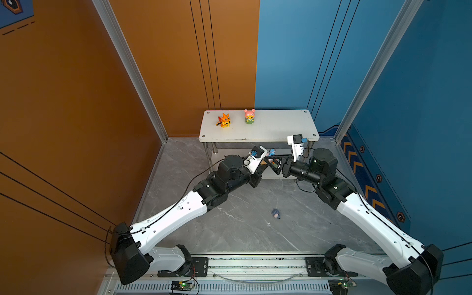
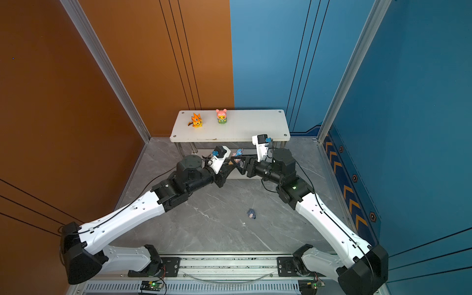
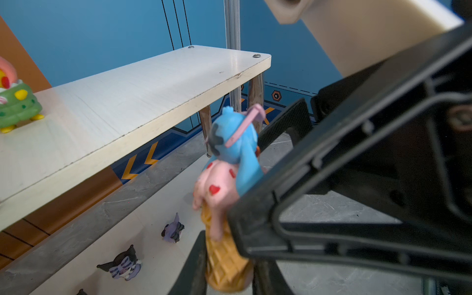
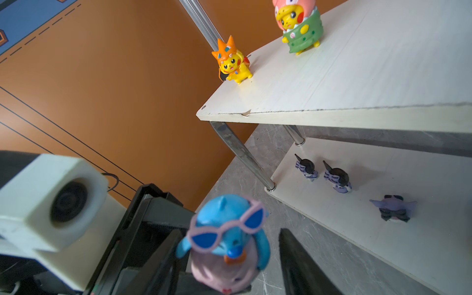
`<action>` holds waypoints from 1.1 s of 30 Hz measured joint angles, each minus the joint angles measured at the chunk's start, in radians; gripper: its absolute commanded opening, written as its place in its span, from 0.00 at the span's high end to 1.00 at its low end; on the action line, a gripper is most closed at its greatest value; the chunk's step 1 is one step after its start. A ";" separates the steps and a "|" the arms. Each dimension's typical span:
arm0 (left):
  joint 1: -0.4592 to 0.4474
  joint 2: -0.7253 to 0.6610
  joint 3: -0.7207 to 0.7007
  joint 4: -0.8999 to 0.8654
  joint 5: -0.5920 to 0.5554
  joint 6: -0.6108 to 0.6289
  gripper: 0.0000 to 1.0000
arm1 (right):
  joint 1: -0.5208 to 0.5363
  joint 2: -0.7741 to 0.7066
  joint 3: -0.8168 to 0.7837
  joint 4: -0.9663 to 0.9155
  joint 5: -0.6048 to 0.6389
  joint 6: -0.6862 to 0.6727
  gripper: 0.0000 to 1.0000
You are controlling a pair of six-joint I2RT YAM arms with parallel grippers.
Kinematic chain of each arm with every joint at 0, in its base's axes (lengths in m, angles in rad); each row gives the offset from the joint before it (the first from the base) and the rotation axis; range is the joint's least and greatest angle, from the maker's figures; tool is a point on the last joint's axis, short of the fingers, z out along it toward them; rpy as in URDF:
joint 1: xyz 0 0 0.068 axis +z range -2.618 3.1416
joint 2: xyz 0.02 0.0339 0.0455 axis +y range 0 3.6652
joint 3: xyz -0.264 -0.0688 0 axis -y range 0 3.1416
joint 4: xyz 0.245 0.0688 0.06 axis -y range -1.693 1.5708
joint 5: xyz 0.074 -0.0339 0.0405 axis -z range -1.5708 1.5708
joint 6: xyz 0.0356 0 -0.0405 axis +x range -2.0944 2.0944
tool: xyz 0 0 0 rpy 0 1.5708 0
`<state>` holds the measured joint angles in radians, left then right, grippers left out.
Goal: Organize plastic toys on shelves
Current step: Rotate the plastic toy.
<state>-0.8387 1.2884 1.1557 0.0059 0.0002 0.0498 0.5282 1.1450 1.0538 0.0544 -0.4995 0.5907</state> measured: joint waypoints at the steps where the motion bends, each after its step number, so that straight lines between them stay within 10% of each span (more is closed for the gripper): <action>1: 0.000 0.000 0.000 0.000 0.002 -0.003 0.95 | 0.002 0.000 0.000 0.002 0.000 -0.007 0.55; 11: 0.006 -0.001 0.000 0.005 0.011 -0.018 0.82 | 0.002 0.008 0.006 0.002 -0.004 -0.026 0.70; 18: 0.006 -0.001 0.000 0.006 0.023 -0.018 0.48 | 0.003 0.010 0.034 -0.031 -0.003 -0.045 0.72; 23: 0.006 -0.002 0.000 0.005 0.030 -0.009 0.02 | 0.005 0.010 0.073 -0.084 0.008 -0.086 0.73; 33: 0.053 -0.100 -0.036 -0.040 0.025 0.013 0.02 | 0.010 0.061 0.332 -0.349 0.160 -0.282 0.73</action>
<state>-0.7860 1.1885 1.1194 -0.0341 0.0254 0.0628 0.5381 1.2064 1.3857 -0.2951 -0.3397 0.3088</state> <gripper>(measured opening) 0.978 0.425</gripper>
